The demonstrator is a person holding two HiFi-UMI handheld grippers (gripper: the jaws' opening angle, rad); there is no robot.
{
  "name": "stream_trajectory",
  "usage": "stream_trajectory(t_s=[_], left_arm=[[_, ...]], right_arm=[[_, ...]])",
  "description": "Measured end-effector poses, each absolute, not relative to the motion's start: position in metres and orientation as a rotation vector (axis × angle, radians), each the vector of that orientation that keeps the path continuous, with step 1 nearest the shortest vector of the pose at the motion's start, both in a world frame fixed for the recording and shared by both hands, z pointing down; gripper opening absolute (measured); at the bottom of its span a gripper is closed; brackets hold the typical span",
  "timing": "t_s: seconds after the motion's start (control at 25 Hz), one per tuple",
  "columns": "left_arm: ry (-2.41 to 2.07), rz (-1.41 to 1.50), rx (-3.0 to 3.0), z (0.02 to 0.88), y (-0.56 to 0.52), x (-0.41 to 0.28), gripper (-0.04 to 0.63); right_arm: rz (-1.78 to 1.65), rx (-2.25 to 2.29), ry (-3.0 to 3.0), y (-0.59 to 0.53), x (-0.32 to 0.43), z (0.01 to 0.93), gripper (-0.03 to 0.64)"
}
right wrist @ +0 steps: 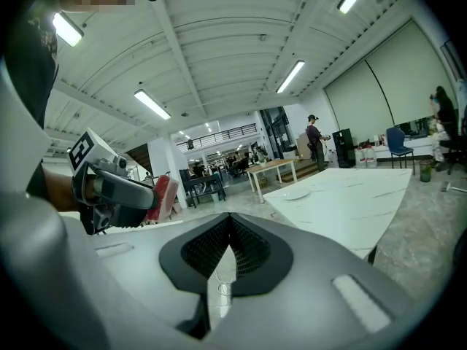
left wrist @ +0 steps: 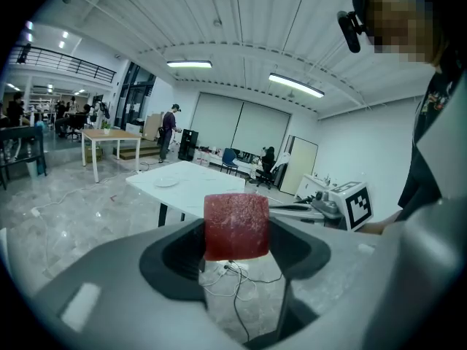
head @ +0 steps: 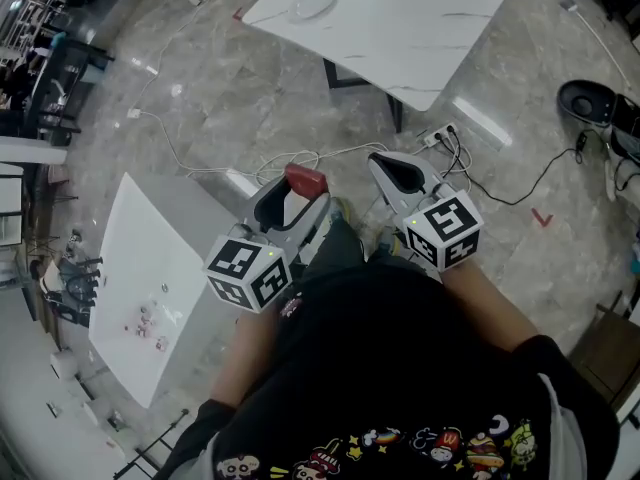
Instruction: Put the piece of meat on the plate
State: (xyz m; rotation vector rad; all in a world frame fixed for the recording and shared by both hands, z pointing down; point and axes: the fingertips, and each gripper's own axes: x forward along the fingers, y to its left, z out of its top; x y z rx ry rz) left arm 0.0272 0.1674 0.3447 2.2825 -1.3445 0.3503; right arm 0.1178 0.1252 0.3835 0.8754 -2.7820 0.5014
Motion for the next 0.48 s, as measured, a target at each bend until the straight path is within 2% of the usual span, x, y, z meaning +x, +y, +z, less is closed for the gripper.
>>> stream_trajectory(t_s=[0.48], left_arm=[[-1.302,0.321,2.274,0.362,0.144,0.004,0.382]], right_arm=[[0.497,0.887,-2.733,0.103,0.098,0.394,0.023]])
